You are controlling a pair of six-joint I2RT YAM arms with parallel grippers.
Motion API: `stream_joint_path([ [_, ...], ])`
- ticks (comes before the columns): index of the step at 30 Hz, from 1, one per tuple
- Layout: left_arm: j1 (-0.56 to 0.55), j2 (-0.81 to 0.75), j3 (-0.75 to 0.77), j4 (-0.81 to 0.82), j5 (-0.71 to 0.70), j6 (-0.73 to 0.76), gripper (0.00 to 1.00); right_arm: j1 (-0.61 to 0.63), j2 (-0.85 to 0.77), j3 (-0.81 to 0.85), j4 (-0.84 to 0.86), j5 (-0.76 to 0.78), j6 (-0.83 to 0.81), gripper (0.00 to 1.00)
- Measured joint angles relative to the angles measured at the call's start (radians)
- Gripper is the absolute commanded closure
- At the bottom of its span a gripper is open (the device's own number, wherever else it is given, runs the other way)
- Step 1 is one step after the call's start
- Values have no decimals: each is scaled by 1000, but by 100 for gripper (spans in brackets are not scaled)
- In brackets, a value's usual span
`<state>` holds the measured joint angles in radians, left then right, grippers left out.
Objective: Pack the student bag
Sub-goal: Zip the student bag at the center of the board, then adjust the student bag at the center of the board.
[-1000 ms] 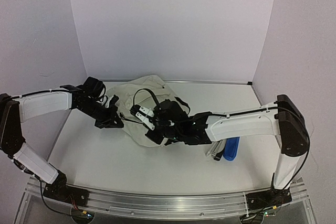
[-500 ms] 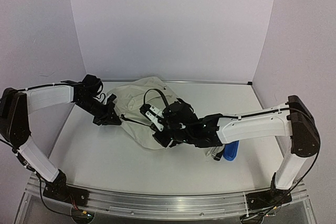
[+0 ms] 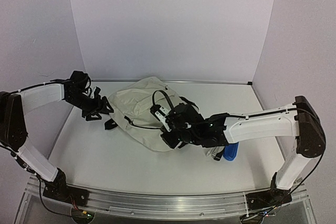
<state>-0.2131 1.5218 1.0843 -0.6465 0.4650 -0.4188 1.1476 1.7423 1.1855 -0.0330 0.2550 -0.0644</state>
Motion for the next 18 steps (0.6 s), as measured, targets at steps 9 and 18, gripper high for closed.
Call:
stream_joint_path([
  [9, 86, -41, 130, 141, -44, -20, 5, -139, -13, -63, 36, 24, 223, 100],
  [18, 75, 259, 258, 316, 47, -33, 6, -341, -15, -118, 90, 52, 334, 100],
])
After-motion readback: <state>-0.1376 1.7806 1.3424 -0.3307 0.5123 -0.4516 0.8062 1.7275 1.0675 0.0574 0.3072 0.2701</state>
